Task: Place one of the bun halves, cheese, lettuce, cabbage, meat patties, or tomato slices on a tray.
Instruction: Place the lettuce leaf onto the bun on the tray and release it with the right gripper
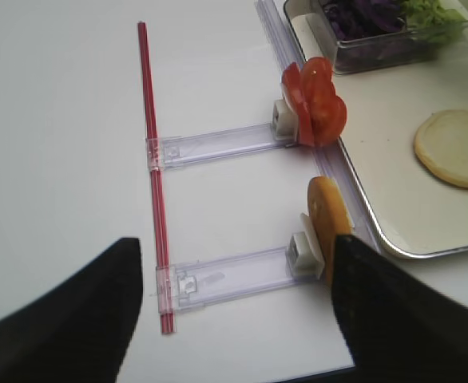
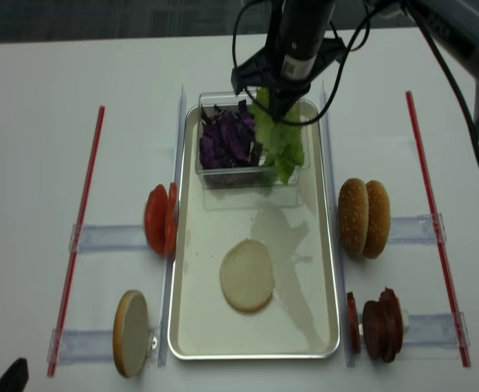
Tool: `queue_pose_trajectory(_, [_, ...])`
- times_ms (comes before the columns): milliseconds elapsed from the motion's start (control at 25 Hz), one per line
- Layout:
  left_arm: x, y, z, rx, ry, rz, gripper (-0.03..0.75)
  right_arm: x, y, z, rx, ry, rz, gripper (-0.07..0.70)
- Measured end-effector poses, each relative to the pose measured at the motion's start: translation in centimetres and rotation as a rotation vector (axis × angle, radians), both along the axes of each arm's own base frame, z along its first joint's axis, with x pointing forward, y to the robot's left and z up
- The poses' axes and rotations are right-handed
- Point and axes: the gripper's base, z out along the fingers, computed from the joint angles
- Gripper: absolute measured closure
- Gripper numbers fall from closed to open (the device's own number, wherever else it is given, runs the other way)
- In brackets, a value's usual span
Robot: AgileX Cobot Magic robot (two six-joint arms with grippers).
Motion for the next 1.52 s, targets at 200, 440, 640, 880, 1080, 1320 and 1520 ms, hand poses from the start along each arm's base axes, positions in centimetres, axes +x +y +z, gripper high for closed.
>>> queue_pose_trajectory(200, [0.0, 0.0, 0.0, 0.000, 0.000, 0.000, 0.240, -4.0, 1.6, 0.2, -0.030, 0.019, 0.092, 0.592])
queue_pose_trajectory(440, [0.0, 0.0, 0.0, -0.001, 0.000, 0.001, 0.240, -6.5, 2.1, -0.9, -0.041, 0.041, 0.134, 0.592])
queue_pose_trajectory(640, [0.0, 0.0, 0.0, -0.001, 0.000, 0.001, 0.240, -9.1, 3.8, -3.5, -0.011, 0.071, 0.186, 0.592])
queue_pose_trajectory(880, [0.0, 0.0, 0.0, -0.001, 0.000, 0.001, 0.240, -11.2, 5.4, -5.0, -0.003, 0.067, 0.237, 0.592])
queue_pose_trajectory(1080, [0.0, 0.0, 0.0, -0.001, 0.000, 0.001, 0.240, -11.2, 5.7, -5.1, 0.006, 0.042, 0.245, 0.593])
queue_pose_trajectory(1320, [0.0, 0.0, 0.0, -0.001, 0.000, 0.001, 0.240, -10.9, 5.9, -6.6, -0.025, 0.061, 0.257, 0.593])
queue_pose_trajectory(1520, [0.0, 0.0, 0.0, -0.001, 0.000, 0.001, 0.240, -10.8, 5.9, -7.9, -0.050, 0.080, 0.268, 0.593])
